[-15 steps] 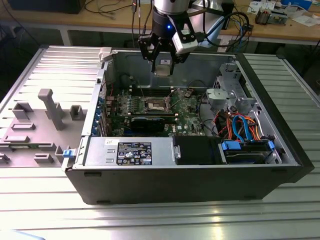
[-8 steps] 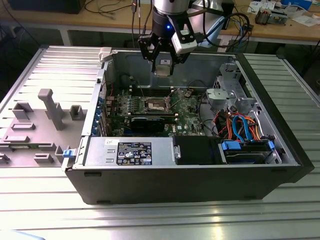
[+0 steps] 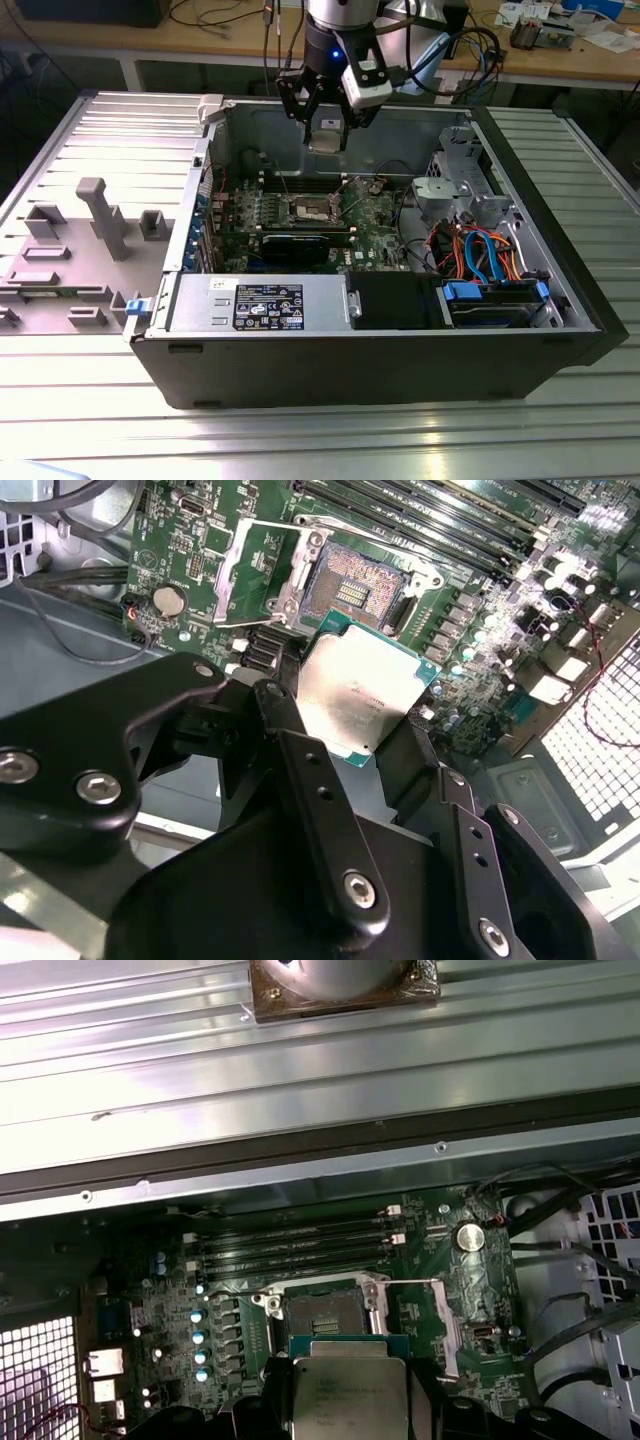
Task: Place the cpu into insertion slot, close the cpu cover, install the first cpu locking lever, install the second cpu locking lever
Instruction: 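Place the cpu into insertion slot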
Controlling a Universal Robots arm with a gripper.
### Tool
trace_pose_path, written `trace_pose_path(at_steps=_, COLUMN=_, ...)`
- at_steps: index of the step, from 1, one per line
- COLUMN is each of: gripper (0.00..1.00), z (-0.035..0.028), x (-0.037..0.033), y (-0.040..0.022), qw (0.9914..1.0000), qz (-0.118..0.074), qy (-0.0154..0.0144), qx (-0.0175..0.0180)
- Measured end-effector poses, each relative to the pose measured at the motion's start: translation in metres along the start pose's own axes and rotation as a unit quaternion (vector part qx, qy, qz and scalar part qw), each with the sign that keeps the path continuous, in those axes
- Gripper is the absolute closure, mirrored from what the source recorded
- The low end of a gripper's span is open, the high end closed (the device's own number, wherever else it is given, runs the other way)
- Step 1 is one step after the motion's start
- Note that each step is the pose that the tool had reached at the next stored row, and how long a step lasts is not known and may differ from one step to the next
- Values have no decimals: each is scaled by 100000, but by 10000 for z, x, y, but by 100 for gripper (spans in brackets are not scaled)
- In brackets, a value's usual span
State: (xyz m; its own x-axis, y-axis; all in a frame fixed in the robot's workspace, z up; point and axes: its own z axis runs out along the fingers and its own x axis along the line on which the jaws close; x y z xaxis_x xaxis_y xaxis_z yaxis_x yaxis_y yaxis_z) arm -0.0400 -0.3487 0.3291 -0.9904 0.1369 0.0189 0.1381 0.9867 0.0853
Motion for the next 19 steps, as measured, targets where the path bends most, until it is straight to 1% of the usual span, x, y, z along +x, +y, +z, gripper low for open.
trace_pose_path(at_steps=3, gripper=45, z=1, x=0, y=0, qw=99999, qz=420, qy=-41, qx=33)
trace_pose_path(at_steps=4, gripper=45, z=3, x=0, y=0, qw=99979, qz=2057, qy=-193, qx=90)
trace_pose_path(at_steps=5, gripper=45, z=4, x=0, y=-1, qw=99946, qz=3275, qy=-314, qx=191)
trace_pose_path(at_steps=6, gripper=45, z=5, x=0, y=0, qw=99922, qz=3914, qy=-378, qx=241)
trace_pose_path(at_steps=12, gripper=45, z=6, x=0, y=-1, qw=99880, qz=4866, qy=-482, qx=348)
trace_pose_path(at_steps=19, gripper=45, z=8, x=0, y=-1, qw=99795, qz=6347, qy=-634, qx=500)
